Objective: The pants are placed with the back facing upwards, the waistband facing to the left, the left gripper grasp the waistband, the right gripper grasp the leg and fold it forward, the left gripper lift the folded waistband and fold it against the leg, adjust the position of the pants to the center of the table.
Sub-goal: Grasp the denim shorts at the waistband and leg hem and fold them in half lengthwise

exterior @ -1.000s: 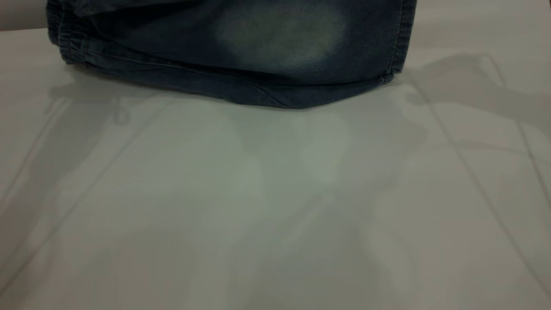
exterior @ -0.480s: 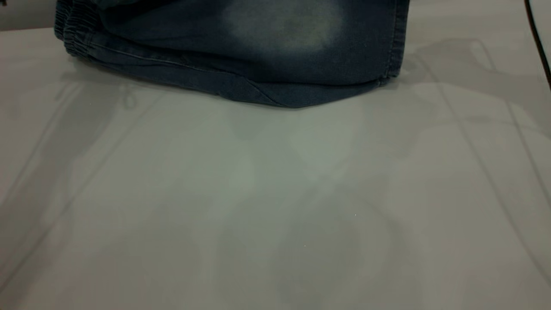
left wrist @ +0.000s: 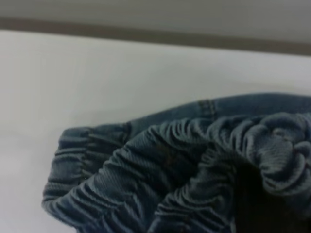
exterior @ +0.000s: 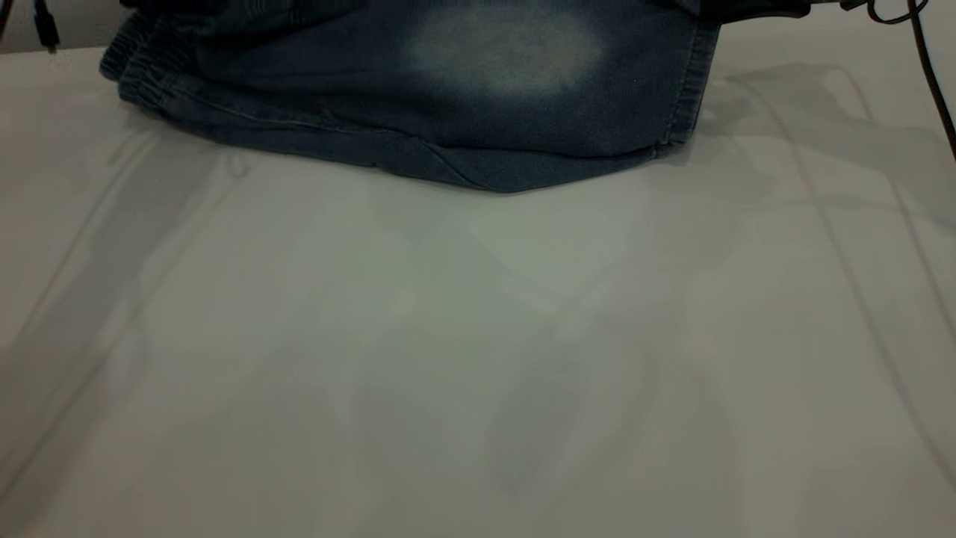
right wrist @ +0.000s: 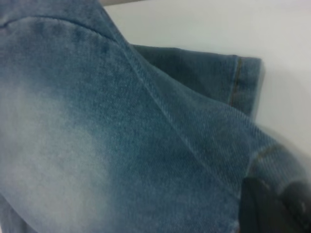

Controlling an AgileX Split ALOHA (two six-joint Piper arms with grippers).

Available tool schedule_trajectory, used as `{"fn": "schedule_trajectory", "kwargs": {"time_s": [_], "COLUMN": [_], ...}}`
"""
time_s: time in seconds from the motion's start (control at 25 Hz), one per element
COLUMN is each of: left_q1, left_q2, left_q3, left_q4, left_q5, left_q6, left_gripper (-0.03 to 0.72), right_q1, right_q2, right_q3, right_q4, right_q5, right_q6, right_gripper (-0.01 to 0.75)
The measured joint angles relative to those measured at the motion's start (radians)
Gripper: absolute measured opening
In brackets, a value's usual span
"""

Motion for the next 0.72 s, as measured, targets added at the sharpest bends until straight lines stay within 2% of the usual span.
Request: {"fn": "schedule_trajectory", "kwargs": {"time_s": [0.2, 0.28, 0.4, 0.56, 0.72], "left_q1": [0.0, 0.0, 0.0, 0.0, 0.0], "left_q2": [0.003, 0.003, 0.003, 0.003, -0.019], "left_q3": [0.003, 0.003, 0.003, 0.003, 0.003], "left_q4": [0.03, 0.049, 0.05, 0.072, 0.105], "left_q5": [0.018, 0.018, 0.017, 0.014, 0.025], "left_q6": [0.048, 0.047, 0.047, 0.047, 0.047], "left_gripper": [0.153, 0.2, 0.325, 0.461, 0.503], "right_q1": [0.0, 0.0, 0.0, -0.001, -0.001], "right_q2": [0.0, -0.001, -0.001, -0.007, -0.028], "right_q3": [0.0, 0.0, 0.0, 0.0, 0.0], "right_q4": [-0.028, -0.029, -0.032, -0.049, -0.049], "right_q5": [0.013, 0.02, 0.02, 0.033, 0.056], "right_q6": [0.027, 0.039, 0.054, 0.052, 0.052], "right_gripper": [0.018, 0.027, 0.067, 0.194, 0.375]}}
